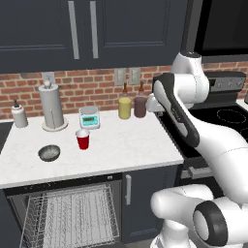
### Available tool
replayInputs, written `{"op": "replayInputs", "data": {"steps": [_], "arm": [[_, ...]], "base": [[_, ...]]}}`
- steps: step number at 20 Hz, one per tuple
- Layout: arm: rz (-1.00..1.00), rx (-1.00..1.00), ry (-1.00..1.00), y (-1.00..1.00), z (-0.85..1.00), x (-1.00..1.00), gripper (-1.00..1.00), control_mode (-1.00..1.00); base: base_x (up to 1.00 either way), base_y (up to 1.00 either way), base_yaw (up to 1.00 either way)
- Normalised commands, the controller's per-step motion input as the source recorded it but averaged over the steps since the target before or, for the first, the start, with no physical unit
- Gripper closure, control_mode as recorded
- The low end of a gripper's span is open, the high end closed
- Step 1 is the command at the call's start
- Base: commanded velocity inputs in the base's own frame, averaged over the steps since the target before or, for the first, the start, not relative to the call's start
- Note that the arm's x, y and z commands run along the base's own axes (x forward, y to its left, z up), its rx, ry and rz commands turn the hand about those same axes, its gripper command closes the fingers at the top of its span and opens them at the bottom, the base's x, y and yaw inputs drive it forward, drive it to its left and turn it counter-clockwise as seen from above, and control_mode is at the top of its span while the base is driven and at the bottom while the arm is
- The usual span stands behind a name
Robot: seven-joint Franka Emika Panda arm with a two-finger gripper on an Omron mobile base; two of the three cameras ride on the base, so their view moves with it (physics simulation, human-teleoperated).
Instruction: Pick up the cup and bowl from the counter, place them in the dishwasher, and close the dishwasher door.
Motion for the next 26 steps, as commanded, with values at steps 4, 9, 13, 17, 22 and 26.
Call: {"op": "replayInputs", "data": {"steps": [4,9,13,17,22,26], "arm": [[0.00,0.00,-0.05,0.00,-0.02,0.00,-1.00,-1.00],[0.00,0.00,-0.14,0.21,0.00,-0.21,-1.00,-1.00],[0.00,0.00,-0.07,0.32,0.00,-0.23,-1.00,-1.00],[-0.03,0.00,0.00,0.49,0.00,-0.03,-1.00,-1.00],[-0.01,0.00,0.00,0.27,-0.04,0.15,-1.00,-1.00],[0.00,0.00,0.00,0.23,-0.01,0.06,-1.00,-1.00]], "base": [[0.00,0.00,0.00],[0.00,0.00,0.00],[0.00,0.00,0.00],[0.00,0.00,0.00],[0.00,0.00,0.00],[0.00,0.00,0.00]]}}
